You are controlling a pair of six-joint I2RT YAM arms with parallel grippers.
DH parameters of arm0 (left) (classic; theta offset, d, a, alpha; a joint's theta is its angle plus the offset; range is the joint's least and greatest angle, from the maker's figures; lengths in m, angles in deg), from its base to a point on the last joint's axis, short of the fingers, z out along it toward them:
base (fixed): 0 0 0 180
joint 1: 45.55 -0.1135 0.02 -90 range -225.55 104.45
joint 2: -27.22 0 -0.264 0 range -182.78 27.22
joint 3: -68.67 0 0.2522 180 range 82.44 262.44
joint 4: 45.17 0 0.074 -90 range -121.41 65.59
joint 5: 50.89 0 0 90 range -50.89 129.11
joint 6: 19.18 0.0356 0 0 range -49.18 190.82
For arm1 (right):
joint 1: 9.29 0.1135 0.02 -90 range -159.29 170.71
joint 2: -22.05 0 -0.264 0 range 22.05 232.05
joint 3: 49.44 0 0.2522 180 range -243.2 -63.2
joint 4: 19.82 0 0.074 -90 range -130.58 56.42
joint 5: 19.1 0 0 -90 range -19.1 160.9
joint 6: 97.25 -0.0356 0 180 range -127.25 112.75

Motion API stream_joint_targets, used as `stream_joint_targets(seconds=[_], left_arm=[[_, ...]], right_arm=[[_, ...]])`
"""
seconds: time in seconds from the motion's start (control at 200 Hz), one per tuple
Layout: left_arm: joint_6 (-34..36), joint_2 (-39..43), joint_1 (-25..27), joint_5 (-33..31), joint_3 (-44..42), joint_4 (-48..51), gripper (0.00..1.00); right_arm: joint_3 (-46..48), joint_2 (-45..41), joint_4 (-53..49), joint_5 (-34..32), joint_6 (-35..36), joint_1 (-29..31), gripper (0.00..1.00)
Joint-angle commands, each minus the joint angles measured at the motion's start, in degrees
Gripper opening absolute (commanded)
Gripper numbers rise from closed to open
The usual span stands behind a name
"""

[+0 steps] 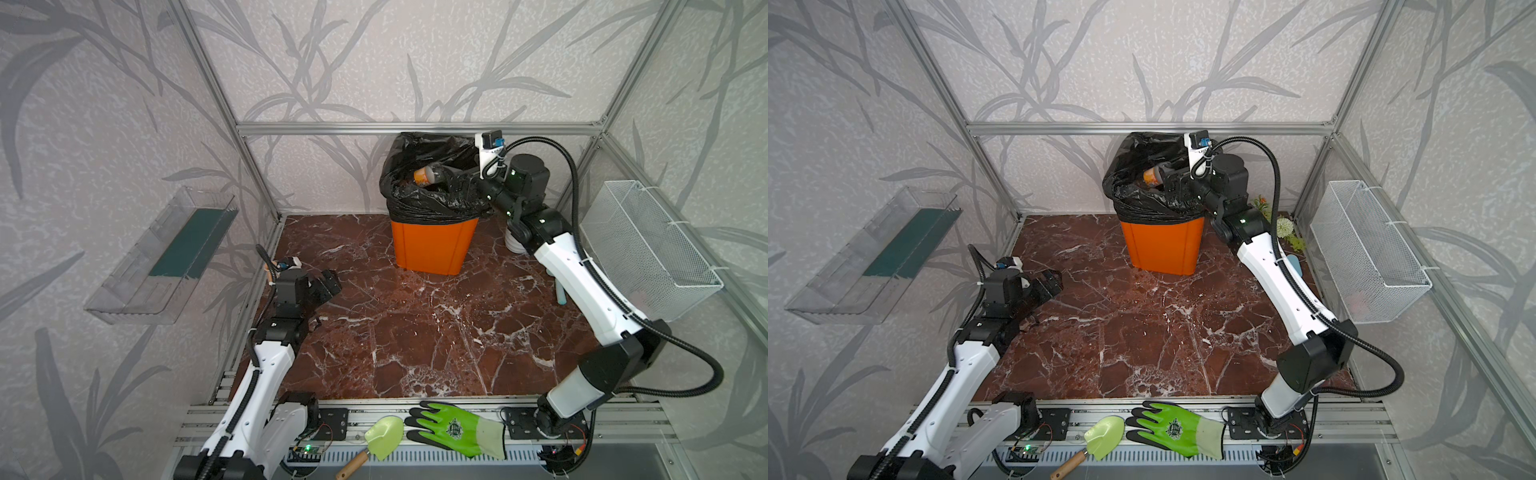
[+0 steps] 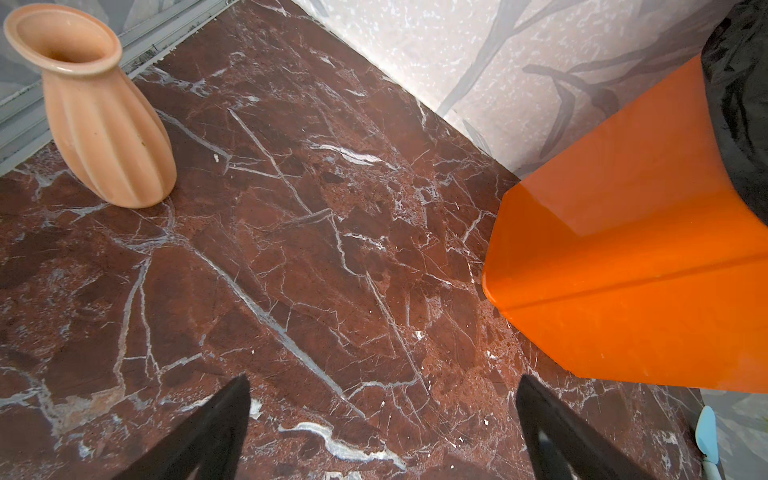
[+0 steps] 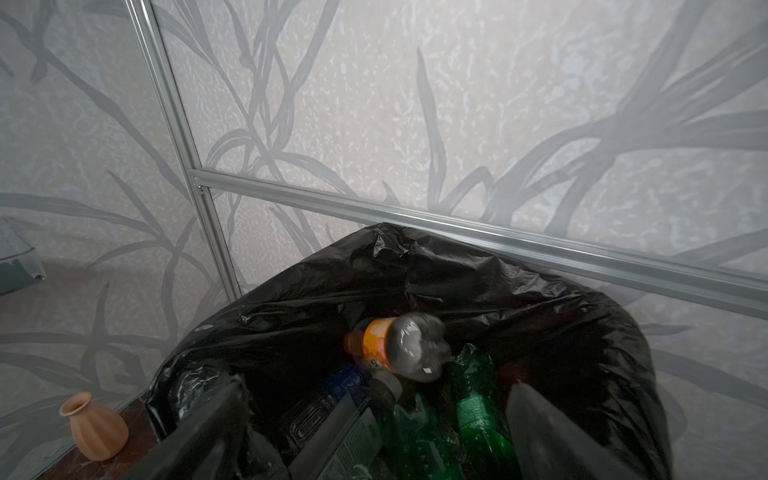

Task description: Throw the plastic bottles in the bin

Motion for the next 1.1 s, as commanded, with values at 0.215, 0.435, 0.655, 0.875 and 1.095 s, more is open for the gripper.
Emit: stream_joint_targets(seconds=[0.215, 0.435, 0.655, 0.875, 1.095], left_arm=[[1.5, 1.5, 0.4, -2.1, 0.0, 0.0, 0.99], [2.1, 1.0, 0.4, -6.0, 0.1, 1.1, 0.99], [2.3, -1.0, 0.3, -6.8, 0.3, 0.8, 0.99], [1.4, -3.6, 0.4, -7.0, -0.2, -0.8, 0.99], [2.0, -3.9, 0.3, -7.9, -1.3, -0.5, 0.99]], right_arm=[[21.2, -19.9, 12.9, -4.2, 2.9, -1.6, 0.99], [51.7, -30.6, 20.2, -13.0, 8.8, -3.7, 0.99], [75.6, -33.7, 28.3, -16.6, 4.7, -8.2, 0.99], [85.4, -26.6, 41.8, -17.7, 2.4, -10.7, 0.99], [86.0, -17.6, 50.7, -15.8, 2.0, -11.1, 0.99]])
